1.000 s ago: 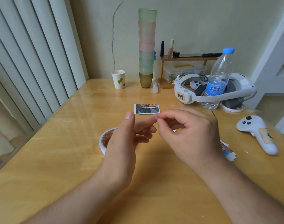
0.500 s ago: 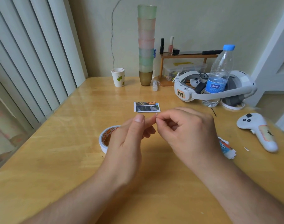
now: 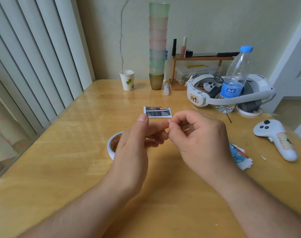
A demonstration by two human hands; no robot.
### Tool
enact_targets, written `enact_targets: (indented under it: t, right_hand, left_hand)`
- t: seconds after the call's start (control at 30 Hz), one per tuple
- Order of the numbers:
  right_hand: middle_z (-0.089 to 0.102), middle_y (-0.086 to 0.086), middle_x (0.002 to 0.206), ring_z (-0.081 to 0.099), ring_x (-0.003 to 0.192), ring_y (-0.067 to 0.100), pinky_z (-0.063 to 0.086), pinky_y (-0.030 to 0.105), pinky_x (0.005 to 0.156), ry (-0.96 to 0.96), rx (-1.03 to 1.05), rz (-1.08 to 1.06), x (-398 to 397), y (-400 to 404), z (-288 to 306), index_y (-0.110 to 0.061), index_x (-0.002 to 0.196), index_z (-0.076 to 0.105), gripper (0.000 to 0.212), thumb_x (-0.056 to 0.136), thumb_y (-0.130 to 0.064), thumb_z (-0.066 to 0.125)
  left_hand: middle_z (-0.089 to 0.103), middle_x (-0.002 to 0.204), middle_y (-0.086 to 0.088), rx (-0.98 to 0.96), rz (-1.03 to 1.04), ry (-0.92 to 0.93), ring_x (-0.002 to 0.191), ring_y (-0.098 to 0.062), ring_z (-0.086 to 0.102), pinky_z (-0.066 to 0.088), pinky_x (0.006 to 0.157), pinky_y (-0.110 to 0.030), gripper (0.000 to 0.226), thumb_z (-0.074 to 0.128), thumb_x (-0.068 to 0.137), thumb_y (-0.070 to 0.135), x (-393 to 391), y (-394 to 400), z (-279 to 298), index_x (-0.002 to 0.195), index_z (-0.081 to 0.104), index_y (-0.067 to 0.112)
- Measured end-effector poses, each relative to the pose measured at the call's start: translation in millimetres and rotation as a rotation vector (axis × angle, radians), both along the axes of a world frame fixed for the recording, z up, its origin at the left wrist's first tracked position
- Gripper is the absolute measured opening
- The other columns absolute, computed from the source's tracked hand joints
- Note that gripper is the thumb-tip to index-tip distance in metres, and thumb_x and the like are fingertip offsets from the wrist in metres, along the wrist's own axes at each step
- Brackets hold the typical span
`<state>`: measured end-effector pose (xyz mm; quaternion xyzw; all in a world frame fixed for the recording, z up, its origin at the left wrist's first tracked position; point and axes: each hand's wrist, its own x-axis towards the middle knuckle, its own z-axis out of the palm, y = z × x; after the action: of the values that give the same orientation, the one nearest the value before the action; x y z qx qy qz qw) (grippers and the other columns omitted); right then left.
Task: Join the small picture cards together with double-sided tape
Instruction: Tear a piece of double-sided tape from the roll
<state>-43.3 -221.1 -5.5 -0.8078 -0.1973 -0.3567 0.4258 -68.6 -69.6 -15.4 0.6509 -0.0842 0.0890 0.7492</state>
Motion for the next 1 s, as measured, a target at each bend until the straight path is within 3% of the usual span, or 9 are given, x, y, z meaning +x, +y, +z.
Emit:
enact_targets:
  t: [0.13, 0.4, 0.57, 0.7, 0.77, 0.9, 1.0]
  right_hand:
    - [0.076, -0.006, 0.071, 0.075, 0.071, 0.017, 0.061, 0.043, 0.074, 0.24, 0.223, 0.182, -2, 3, 1, -0.02, 0.08, 0.067, 0.01, 0.089, -0.016, 0.067]
    - [0.074, -0.003, 0.068, 0.072, 0.066, 0.012, 0.058, 0.03, 0.072, 0.33, 0.378, 0.301, -5, 5, 6, -0.012, 0.081, 0.07, 0.018, 0.093, 0.001, 0.068]
    - [0.072, 0.015, 0.073, 0.071, 0.068, 0.03, 0.062, 0.048, 0.073, 0.389, 0.47, 0.308, -3, 5, 5, -0.011, 0.08, 0.071, 0.015, 0.091, 0.0, 0.07]
    - [0.072, 0.004, 0.07, 0.073, 0.07, 0.027, 0.063, 0.043, 0.071, 0.451, 0.458, 0.324, -5, 4, 4, -0.013, 0.079, 0.071, 0.01, 0.084, -0.021, 0.066]
    - [0.074, 0.004, 0.072, 0.073, 0.072, 0.029, 0.063, 0.046, 0.072, 0.437, 0.396, 0.294, -4, 3, 3, -0.014, 0.08, 0.071, 0.016, 0.087, -0.028, 0.07]
    - [0.073, 0.005, 0.073, 0.075, 0.072, 0.024, 0.062, 0.038, 0.069, 0.457, 0.422, 0.279, -1, 2, 2, -0.014, 0.08, 0.07, 0.019, 0.099, -0.014, 0.065]
    - [0.067, 0.004, 0.07, 0.07, 0.068, 0.021, 0.058, 0.033, 0.064, 0.522, 0.459, 0.348, 3, -2, 3, -0.013, 0.079, 0.067, 0.022, 0.1, -0.009, 0.063]
  left_hand:
    - [0.07, 0.083, -0.005, -0.162, -0.045, 0.066, 0.082, -0.018, 0.059, 0.046, 0.084, -0.036, 0.064, 0.034, 0.097, 0.055, 2, -1, 2, 0.101, 0.085, 0.017]
    - [0.068, 0.083, -0.005, -0.183, -0.014, 0.098, 0.08, -0.013, 0.058, 0.047, 0.086, -0.036, 0.055, 0.039, 0.108, 0.045, 1, -1, 8, 0.097, 0.086, 0.017]
    - [0.067, 0.078, -0.003, -0.16, -0.015, 0.088, 0.077, -0.013, 0.058, 0.046, 0.082, -0.032, 0.057, 0.038, 0.109, 0.043, -1, -2, 11, 0.09, 0.086, 0.019]
    - [0.073, 0.083, 0.0, 0.027, 0.036, -0.037, 0.081, -0.012, 0.062, 0.048, 0.075, -0.022, 0.057, 0.037, 0.106, 0.054, -1, 0, 7, 0.099, 0.085, 0.024]
    - [0.075, 0.092, -0.005, 0.097, 0.021, -0.099, 0.087, -0.018, 0.063, 0.049, 0.079, -0.027, 0.062, 0.028, 0.108, 0.052, 0, 1, 3, 0.106, 0.084, 0.025]
    - [0.073, 0.09, 0.0, 0.029, -0.017, -0.042, 0.087, -0.016, 0.062, 0.048, 0.084, -0.034, 0.065, 0.024, 0.103, 0.056, 2, 3, -2, 0.106, 0.084, 0.031]
    - [0.067, 0.084, -0.002, -0.131, -0.077, 0.101, 0.08, -0.017, 0.057, 0.046, 0.081, -0.034, 0.069, 0.027, 0.107, 0.056, 7, 1, 0, 0.108, 0.084, 0.018]
